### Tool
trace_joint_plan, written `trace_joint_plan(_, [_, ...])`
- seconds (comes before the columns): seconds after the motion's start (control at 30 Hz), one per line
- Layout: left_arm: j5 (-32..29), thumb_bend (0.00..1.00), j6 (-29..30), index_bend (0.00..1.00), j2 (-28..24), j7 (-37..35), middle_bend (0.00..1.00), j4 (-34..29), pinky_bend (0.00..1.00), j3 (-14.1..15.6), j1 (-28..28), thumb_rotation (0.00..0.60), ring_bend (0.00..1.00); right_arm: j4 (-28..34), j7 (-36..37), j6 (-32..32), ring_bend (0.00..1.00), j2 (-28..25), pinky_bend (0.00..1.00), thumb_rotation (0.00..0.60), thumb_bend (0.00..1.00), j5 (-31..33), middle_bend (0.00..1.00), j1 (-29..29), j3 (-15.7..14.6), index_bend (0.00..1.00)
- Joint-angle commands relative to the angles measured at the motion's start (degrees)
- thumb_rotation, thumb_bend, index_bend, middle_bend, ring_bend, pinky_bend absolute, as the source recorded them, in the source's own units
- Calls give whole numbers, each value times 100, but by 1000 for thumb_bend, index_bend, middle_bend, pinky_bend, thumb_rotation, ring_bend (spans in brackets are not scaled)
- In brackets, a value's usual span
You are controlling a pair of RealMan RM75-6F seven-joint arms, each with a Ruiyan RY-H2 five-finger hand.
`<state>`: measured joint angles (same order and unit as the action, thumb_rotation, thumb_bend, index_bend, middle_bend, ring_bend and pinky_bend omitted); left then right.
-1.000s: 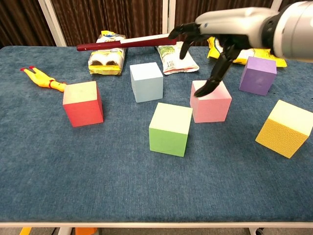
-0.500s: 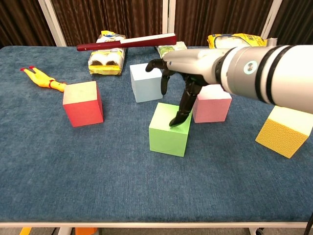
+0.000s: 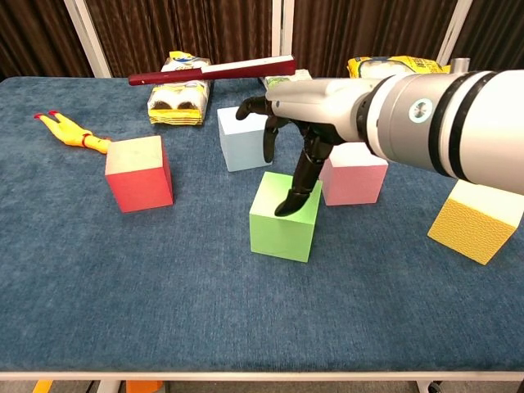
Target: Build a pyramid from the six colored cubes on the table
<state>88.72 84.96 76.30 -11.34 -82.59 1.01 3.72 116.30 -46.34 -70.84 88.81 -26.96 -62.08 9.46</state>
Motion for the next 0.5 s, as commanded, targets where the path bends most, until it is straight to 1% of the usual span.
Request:
trace_joint_plan(0.03, [4,0,-5,86,5,10,29,1,37,4,1,600,0,-33,-91,-121,0,95,0,600,0,-12,305,13,-69,0])
trace_joint_plan(0.5, [-17,0,-24,86,35,-15,29,48,36,5,-8,600,0,-395,-349,-262,0,498,0,600,0,51,313,6,-112,0])
